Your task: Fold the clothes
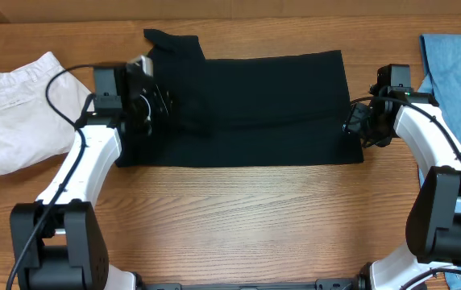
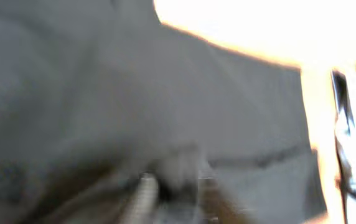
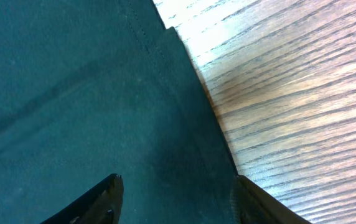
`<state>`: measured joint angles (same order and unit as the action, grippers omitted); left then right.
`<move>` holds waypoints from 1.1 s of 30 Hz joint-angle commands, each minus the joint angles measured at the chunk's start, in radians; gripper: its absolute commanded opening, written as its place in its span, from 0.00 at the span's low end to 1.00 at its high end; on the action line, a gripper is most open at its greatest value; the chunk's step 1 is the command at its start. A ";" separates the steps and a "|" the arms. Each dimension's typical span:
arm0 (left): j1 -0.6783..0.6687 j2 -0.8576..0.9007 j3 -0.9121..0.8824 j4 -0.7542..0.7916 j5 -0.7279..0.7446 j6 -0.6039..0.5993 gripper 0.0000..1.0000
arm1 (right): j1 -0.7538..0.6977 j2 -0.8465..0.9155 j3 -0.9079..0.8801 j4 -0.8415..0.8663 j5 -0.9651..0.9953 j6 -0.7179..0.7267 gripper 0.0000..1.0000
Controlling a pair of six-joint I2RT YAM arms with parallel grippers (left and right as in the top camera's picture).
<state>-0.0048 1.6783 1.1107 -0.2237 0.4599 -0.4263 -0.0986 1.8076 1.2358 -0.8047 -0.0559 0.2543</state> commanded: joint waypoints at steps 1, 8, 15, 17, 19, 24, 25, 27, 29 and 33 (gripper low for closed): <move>0.006 -0.016 0.009 0.018 -0.082 -0.146 0.75 | -0.007 -0.004 -0.002 0.002 -0.007 0.001 0.59; 0.003 -0.016 0.009 -0.183 -0.052 -0.034 0.71 | -0.007 -0.004 -0.002 0.005 -0.011 0.000 0.59; 0.002 -0.016 0.007 -0.444 -0.192 0.027 0.66 | -0.008 -0.004 -0.002 -0.030 0.015 0.001 0.60; 0.002 -0.016 -0.005 -0.488 -0.278 0.027 0.67 | -0.008 -0.004 -0.002 -0.047 0.042 0.004 0.63; 0.002 -0.016 -0.025 -0.502 -0.340 0.027 0.69 | -0.008 -0.004 -0.002 -0.063 0.047 0.004 0.64; 0.002 -0.016 -0.090 -0.414 -0.367 0.039 0.71 | -0.008 -0.004 -0.024 -0.057 0.047 0.004 0.66; 0.002 -0.016 -0.103 -0.387 -0.367 0.039 0.72 | -0.008 -0.004 -0.035 -0.048 0.047 0.004 0.66; 0.002 -0.016 -0.124 -0.361 -0.367 0.038 0.74 | -0.008 -0.002 -0.060 -0.038 0.045 0.005 0.67; 0.002 -0.016 -0.136 -0.357 -0.378 0.038 0.76 | -0.008 -0.001 -0.081 -0.034 0.043 0.004 0.68; 0.002 -0.014 -0.159 -0.351 -0.457 0.038 0.76 | -0.008 0.000 -0.120 -0.012 0.043 0.005 0.68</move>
<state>-0.0025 1.6760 0.9752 -0.5812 0.0853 -0.4107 -0.0986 1.8076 1.1404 -0.8288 -0.0212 0.2577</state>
